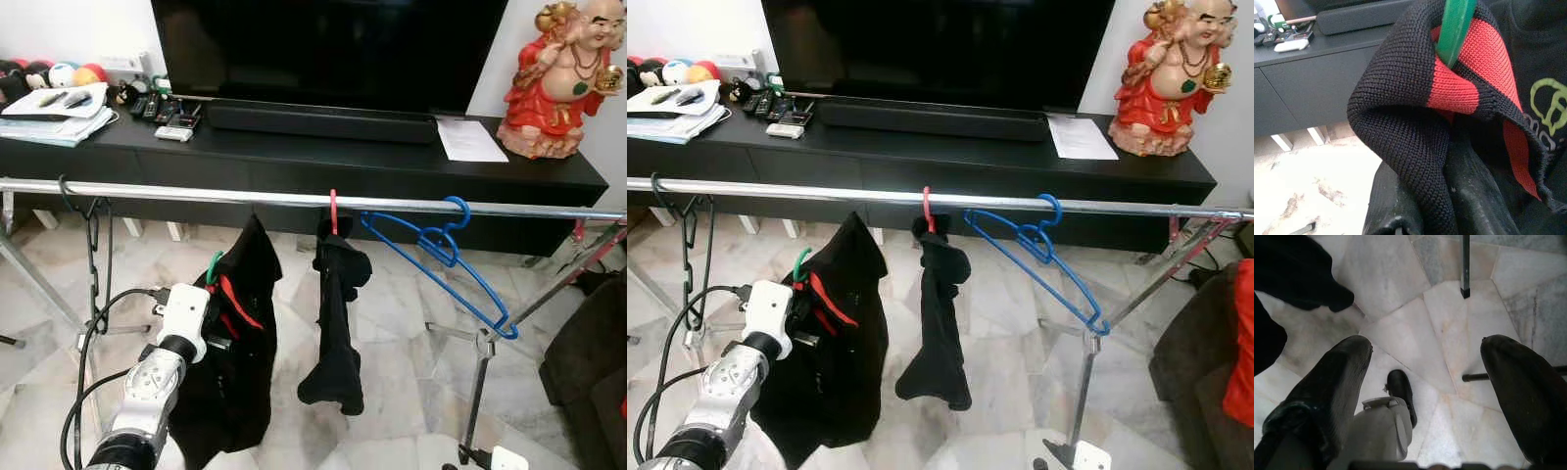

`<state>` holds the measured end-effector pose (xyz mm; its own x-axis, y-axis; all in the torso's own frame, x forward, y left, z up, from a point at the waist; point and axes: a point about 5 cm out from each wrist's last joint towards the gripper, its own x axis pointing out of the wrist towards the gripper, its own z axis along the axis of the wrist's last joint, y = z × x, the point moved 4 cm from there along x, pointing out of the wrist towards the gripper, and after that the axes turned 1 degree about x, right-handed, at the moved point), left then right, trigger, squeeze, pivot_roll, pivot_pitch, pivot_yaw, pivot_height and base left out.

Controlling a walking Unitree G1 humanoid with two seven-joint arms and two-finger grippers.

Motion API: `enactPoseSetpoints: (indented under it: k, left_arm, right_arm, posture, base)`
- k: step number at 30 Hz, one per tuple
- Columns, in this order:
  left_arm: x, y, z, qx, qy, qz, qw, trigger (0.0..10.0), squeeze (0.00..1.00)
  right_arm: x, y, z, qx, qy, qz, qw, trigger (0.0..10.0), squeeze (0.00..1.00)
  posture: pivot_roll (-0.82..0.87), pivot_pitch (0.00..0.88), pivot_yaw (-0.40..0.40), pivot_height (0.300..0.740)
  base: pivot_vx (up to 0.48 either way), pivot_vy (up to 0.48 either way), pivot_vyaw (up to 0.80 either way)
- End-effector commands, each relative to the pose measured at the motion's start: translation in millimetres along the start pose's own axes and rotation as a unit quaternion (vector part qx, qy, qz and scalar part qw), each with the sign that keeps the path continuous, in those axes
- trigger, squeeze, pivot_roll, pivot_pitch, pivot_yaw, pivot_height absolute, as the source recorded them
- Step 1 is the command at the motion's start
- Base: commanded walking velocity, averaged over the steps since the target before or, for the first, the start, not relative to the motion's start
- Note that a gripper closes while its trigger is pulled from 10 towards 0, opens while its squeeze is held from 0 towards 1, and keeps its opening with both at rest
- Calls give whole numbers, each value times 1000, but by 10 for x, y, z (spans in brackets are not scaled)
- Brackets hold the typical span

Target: Hang hanger

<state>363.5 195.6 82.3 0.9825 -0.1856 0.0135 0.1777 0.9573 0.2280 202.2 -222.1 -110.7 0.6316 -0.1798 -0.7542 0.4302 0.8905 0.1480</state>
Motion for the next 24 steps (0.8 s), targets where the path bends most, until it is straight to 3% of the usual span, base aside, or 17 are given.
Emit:
enactPoseSetpoints:
  k: [1, 16, 24]
  left_arm:
    - [18, 29, 102, 1, -23, 5, 1000, 10000, 0]
    - [-5, -12, 111, -7, -29, 3, 1000, 10000, 0]
    - [-40, -62, 111, -4, -34, -11, 999, 10000, 0]
  right_arm:
    - [-9, -23, -30, 7, 3, -5, 1000, 10000, 0]
    - [-7, -2, -26, 5, 1, 0, 1000, 10000, 0]
    - [-7, 4, -27, 2, 2, 2, 1000, 10000, 0]
  posture:
    - [-11, 129, -49, 740]
    - [-6, 143, -58, 740]
    - [-3, 148, -60, 740]
  base:
    - [304, 0, 0]
    - [309, 0, 0]
    - [0, 0, 0]
